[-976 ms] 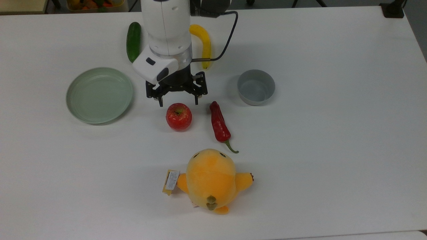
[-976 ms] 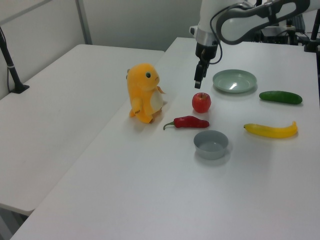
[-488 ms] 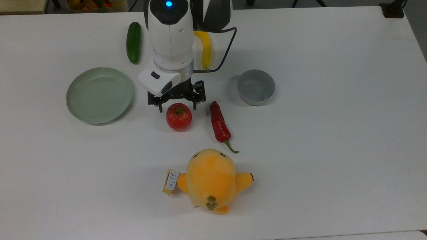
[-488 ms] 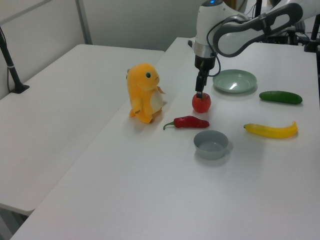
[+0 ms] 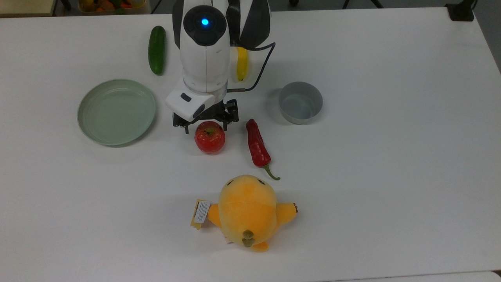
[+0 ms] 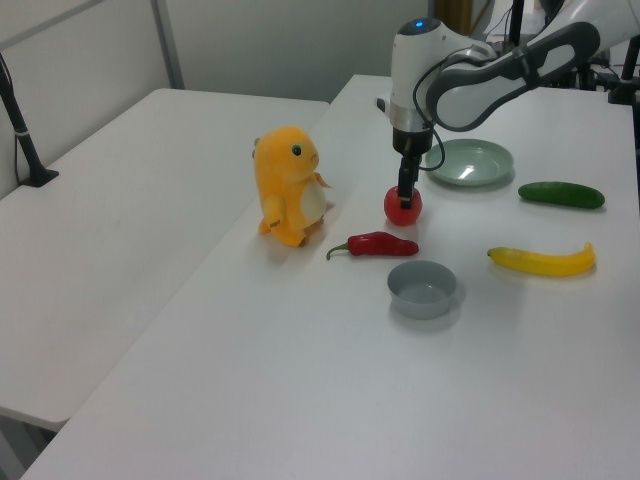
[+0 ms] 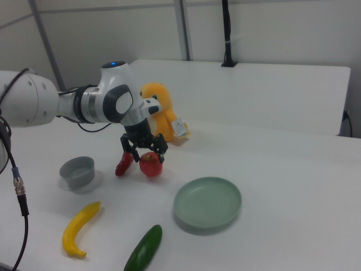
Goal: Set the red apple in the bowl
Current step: 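Close the gripper around the red apple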
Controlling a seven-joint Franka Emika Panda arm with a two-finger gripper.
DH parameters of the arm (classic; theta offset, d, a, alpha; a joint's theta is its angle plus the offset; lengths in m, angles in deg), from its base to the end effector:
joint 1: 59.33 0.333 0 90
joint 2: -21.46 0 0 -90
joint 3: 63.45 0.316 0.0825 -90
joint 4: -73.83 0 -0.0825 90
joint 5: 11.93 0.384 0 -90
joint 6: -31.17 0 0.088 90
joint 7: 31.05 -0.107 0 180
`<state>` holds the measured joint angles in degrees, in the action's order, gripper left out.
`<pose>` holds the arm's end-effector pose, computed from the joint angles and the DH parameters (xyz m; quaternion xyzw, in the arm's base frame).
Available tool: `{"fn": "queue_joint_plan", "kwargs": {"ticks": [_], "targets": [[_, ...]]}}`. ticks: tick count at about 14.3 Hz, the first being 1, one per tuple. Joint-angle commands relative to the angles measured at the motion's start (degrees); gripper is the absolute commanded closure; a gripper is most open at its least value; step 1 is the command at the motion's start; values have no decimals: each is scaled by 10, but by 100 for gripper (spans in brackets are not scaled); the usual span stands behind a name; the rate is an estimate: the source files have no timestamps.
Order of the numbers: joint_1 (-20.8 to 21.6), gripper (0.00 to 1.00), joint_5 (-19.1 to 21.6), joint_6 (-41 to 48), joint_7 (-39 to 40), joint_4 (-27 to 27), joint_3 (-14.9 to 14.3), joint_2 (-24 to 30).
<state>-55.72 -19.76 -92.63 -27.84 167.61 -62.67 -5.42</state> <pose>0.6813 0.0457 0.3510 0.9929 0.1016 0.0280 0.0544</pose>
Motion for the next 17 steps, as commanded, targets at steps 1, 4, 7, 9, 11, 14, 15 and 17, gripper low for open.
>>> {"fn": "queue_joint_plan", "kwargs": {"ticks": [1, 4, 7, 9, 11, 14, 15, 17], "targets": [[5, 0, -17, -38, 1, 23, 4, -2], [5, 0, -21, -49, 0, 30, 7, -3], [5, 15, -23, -49, 0, 32, 8, -4], [4, 49, -22, -48, 0, 32, 10, -4], [4, 61, -22, -48, 0, 32, 10, -4], [4, 65, -20, -46, -1, 33, 10, -3], [4, 65, -18, -43, -1, 33, 10, -2], [4, 65, -16, -41, -2, 33, 11, 3]]}}
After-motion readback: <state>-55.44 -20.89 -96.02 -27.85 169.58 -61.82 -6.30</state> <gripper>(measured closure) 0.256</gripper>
